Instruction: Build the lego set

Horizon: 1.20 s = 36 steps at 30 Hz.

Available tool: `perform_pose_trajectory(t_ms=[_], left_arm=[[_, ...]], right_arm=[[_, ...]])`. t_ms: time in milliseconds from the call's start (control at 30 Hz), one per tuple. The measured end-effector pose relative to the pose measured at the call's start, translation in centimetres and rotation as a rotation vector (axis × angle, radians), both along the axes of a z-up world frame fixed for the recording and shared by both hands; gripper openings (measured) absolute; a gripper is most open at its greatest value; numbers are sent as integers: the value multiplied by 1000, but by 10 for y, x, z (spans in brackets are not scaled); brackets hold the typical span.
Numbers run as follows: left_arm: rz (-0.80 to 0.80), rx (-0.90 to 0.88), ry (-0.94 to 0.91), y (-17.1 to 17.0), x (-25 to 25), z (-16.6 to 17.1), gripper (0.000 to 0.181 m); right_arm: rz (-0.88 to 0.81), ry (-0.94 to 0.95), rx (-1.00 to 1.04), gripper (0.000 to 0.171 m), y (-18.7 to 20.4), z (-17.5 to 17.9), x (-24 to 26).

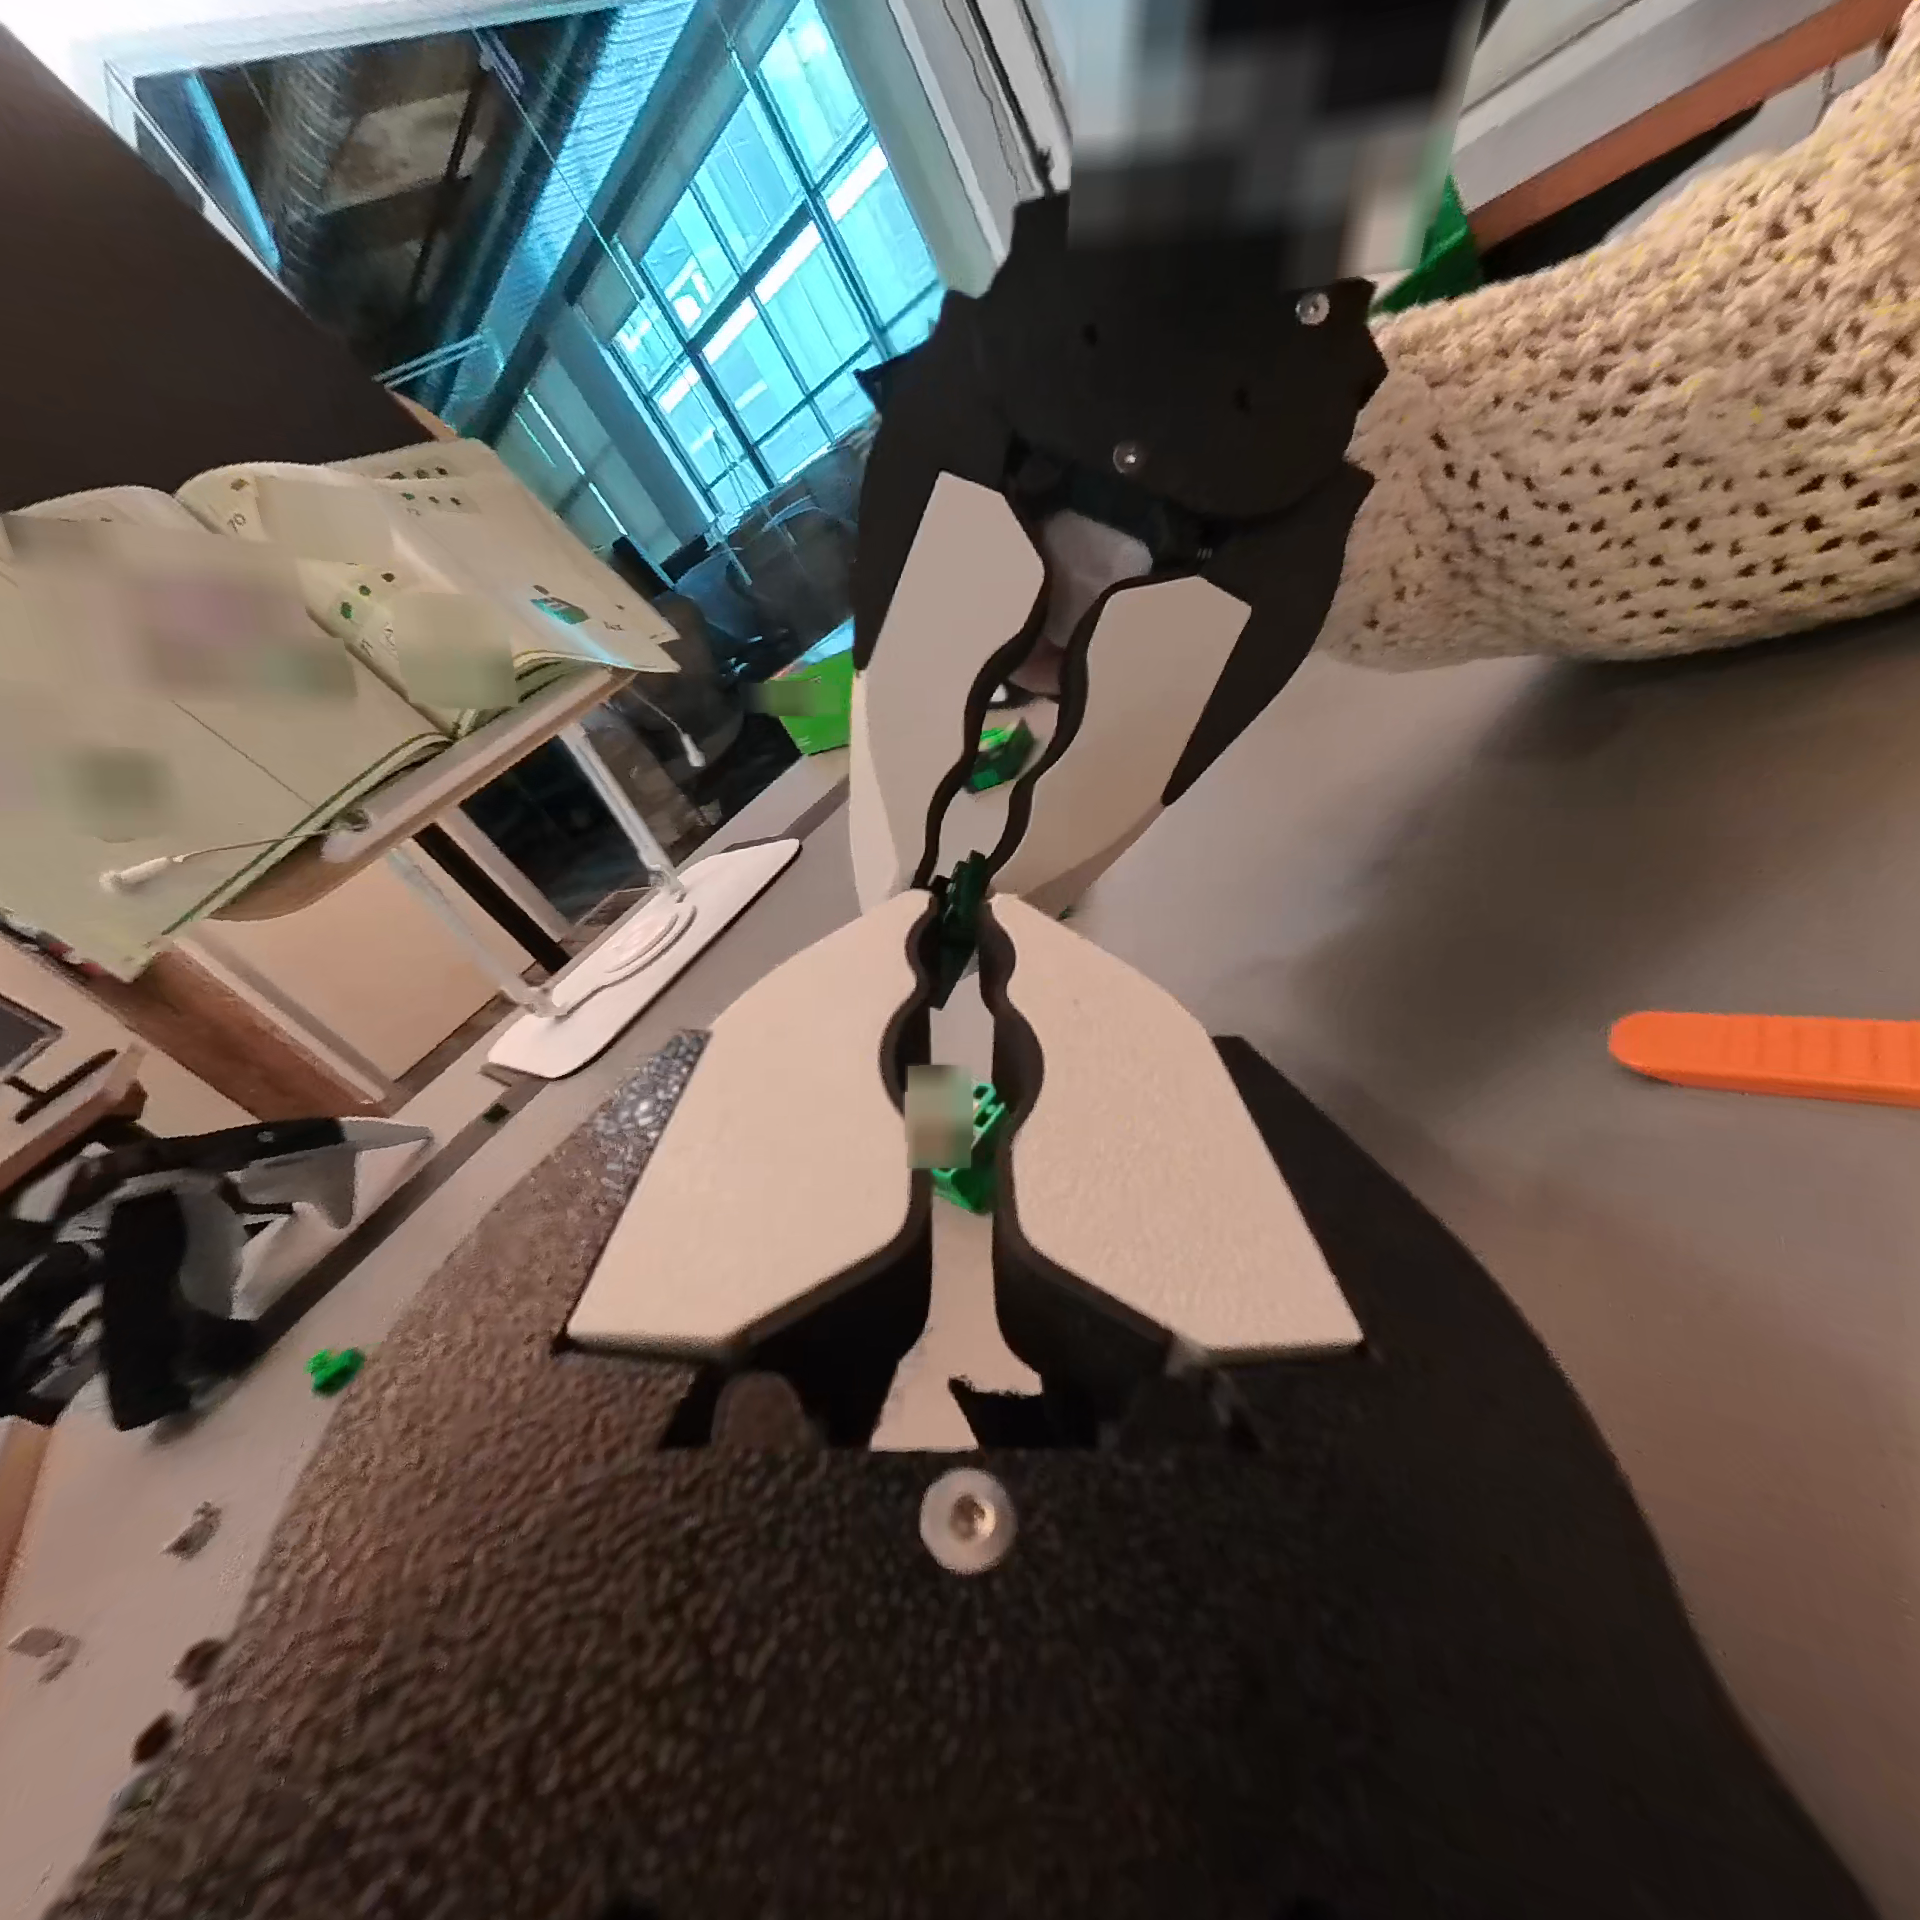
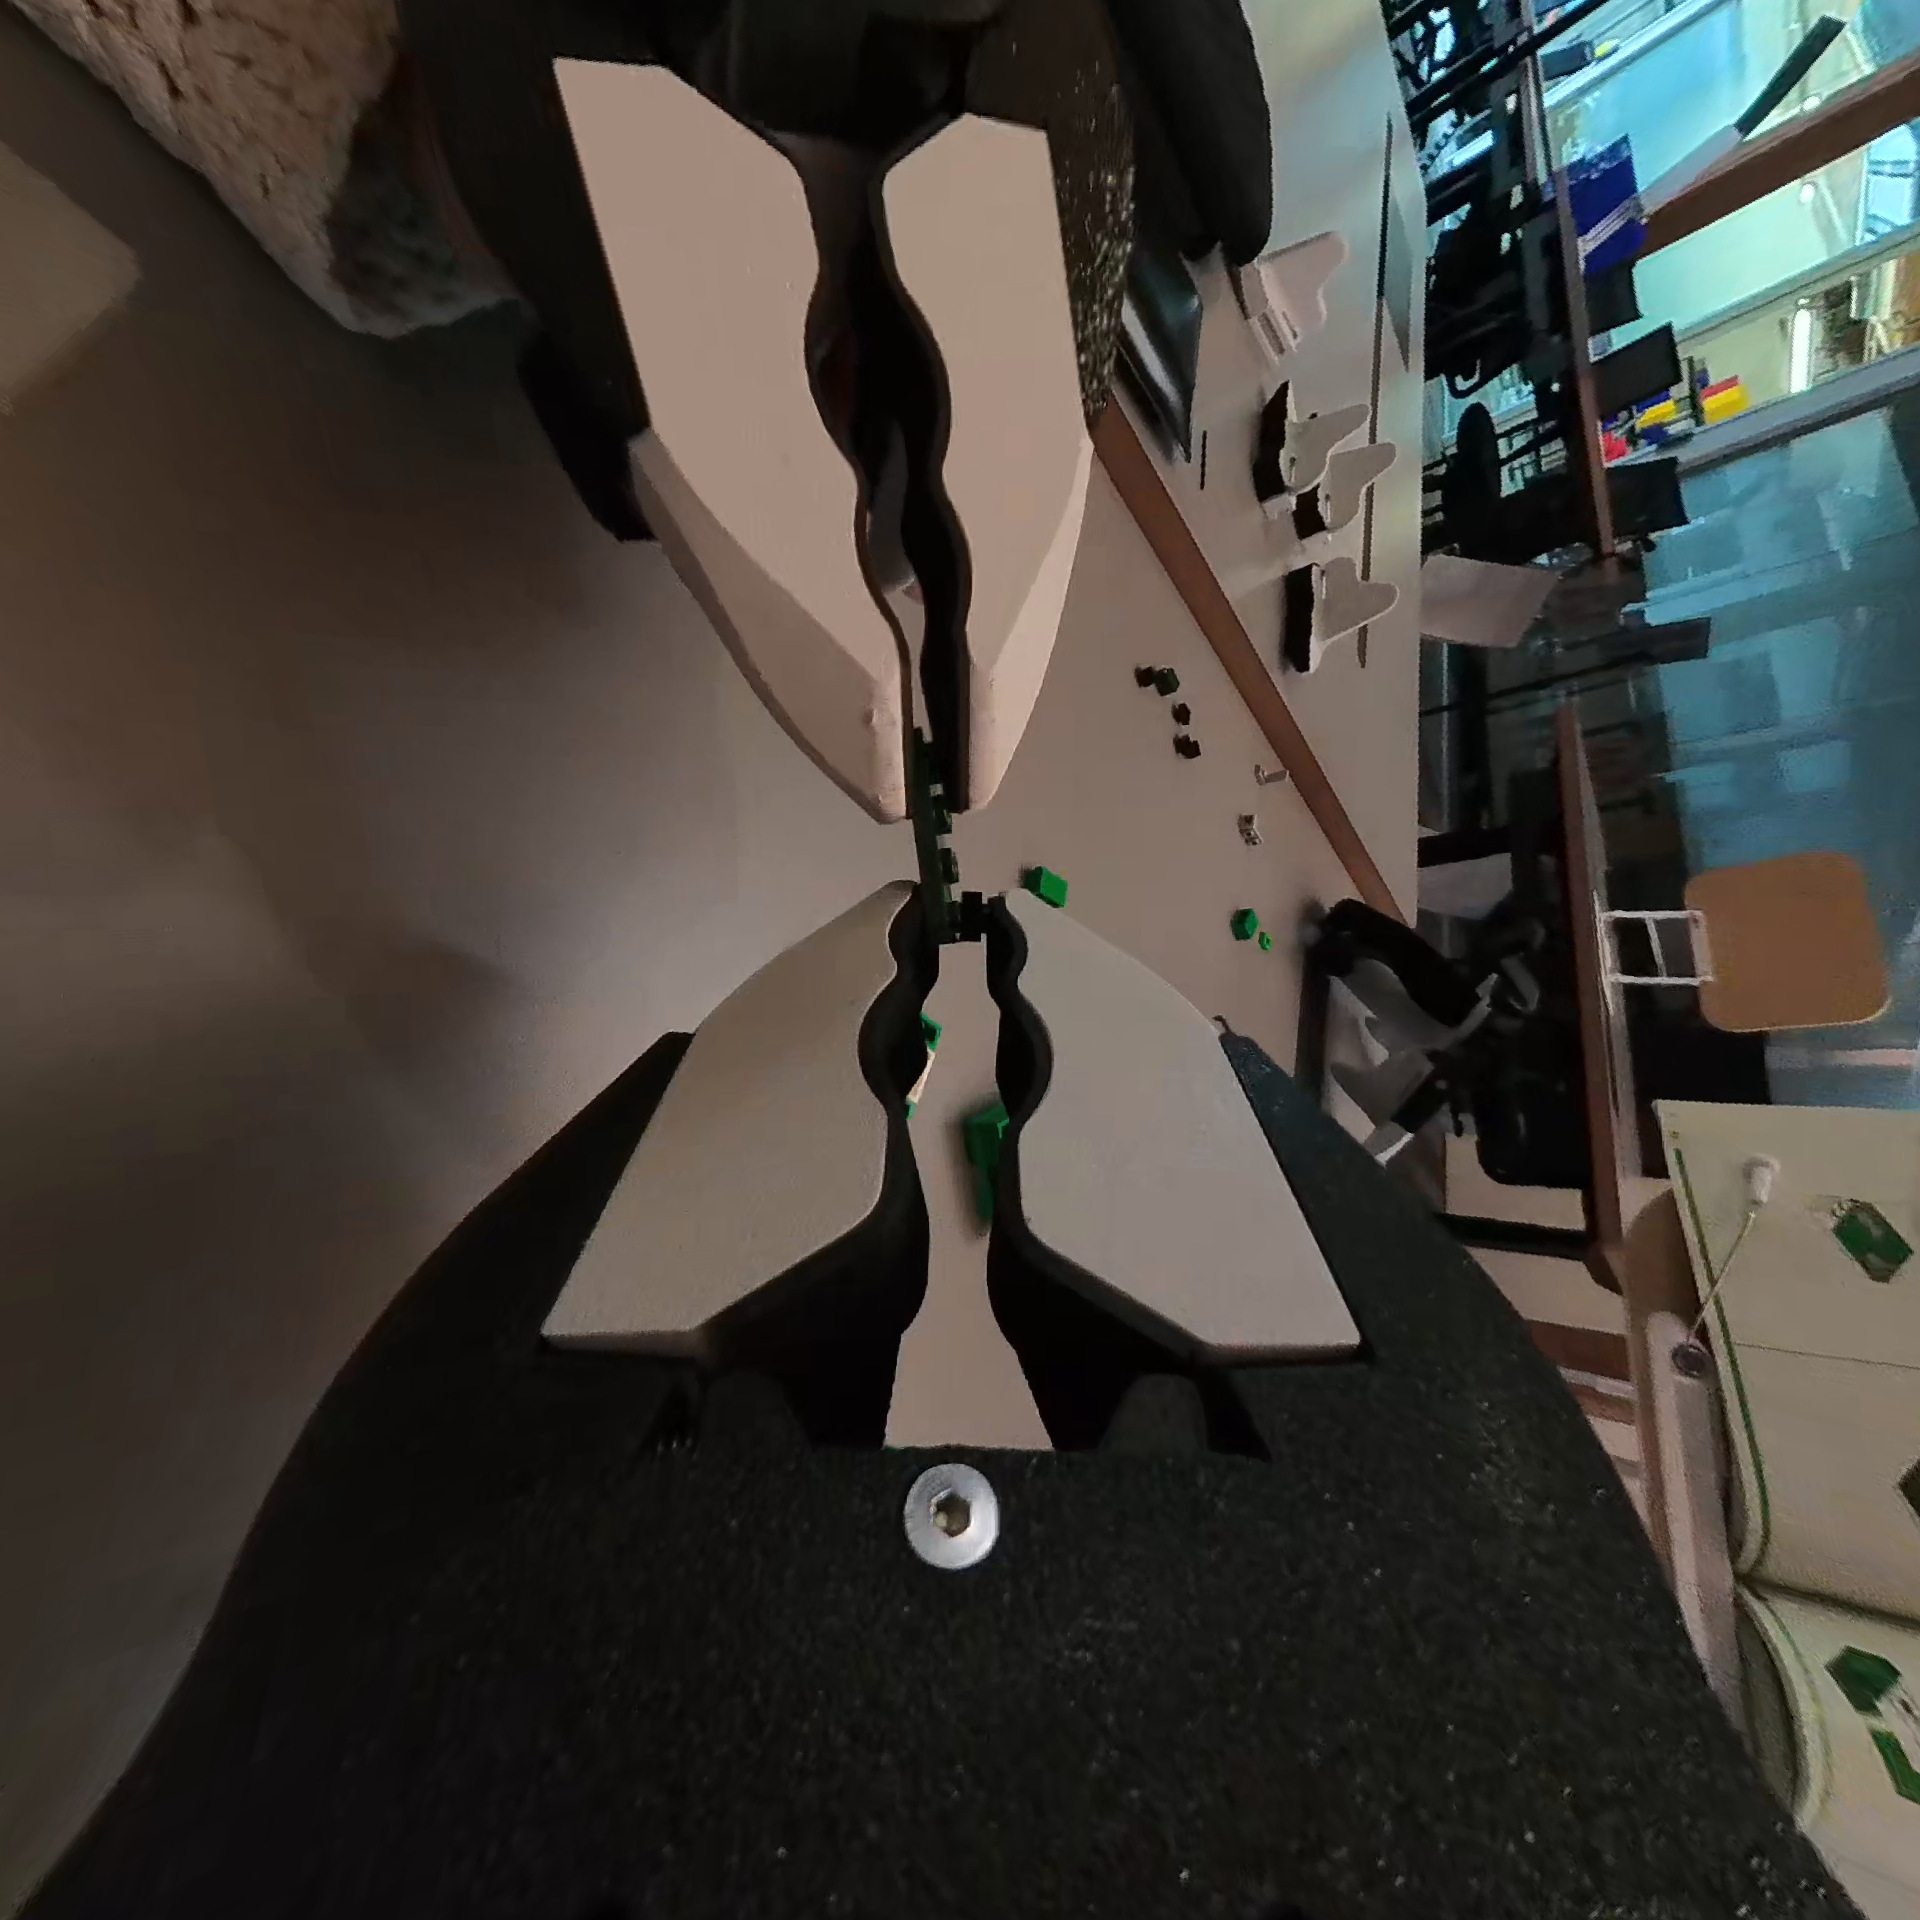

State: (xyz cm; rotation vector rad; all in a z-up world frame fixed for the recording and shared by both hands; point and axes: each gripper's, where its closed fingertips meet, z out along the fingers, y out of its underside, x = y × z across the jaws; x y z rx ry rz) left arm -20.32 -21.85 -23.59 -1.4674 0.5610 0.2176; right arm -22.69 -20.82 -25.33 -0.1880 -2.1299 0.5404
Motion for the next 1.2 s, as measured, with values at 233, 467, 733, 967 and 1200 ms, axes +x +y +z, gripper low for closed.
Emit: perform_pose_trajectory(t_ms=[233,467,733,967,1200], left_arm=[[-58,-9,-62,-2,3,1,5],[-135,8,-190,-7,3,8,5],[-223,14,-291,-11,7,13,5],[-324,14,-394,-15,10,18,5],[-365,37,-399,-19,13,21,5]], right_arm=[[57,26,-7,9,-2,2,3],[93,85,-19,9,-6,11,4],[167,98,-98,9,-11,15,9],[249,47,-249,9,-17,18,17],[288,-71,-403,9,-22,19,24]])
